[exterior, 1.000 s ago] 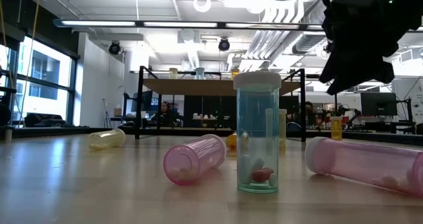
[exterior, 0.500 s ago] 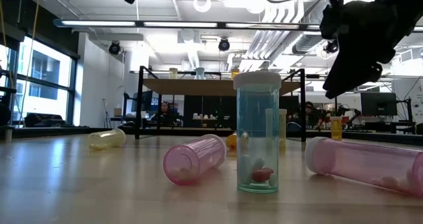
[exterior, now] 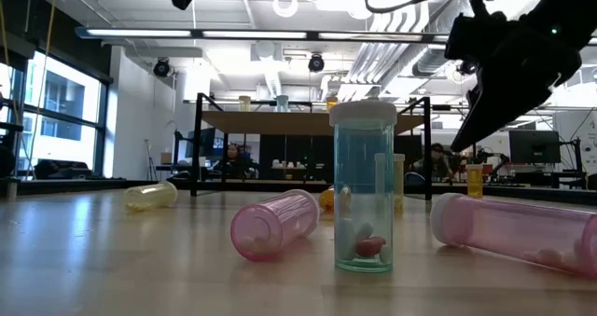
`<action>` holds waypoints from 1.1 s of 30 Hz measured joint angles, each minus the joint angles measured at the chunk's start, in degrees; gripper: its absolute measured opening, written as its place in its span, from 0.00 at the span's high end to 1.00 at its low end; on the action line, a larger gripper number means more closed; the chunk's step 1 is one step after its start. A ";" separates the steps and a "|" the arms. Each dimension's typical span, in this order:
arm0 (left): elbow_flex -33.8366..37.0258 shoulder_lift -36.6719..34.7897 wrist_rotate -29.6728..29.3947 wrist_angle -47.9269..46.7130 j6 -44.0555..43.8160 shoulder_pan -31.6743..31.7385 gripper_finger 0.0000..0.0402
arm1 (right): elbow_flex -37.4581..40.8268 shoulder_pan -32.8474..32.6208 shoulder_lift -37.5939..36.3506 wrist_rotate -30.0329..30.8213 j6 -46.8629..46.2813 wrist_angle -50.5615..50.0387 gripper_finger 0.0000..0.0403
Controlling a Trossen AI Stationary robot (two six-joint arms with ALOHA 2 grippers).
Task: Pick and place medicine bottles onto shelf by color
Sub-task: Put the right yellow pill bottle on the shelf aligned with the other yellow pill bottle
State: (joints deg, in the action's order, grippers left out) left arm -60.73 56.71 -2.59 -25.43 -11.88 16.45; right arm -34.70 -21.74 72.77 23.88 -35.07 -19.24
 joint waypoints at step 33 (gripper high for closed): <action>0.00 0.00 0.02 0.02 0.04 0.01 0.55 | 0.00 1.14 23.78 10.21 -3.56 28.85 0.50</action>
State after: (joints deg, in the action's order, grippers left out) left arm -60.73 56.71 -2.57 -25.41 -11.84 16.46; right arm -34.70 -20.60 96.55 34.09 -38.63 9.61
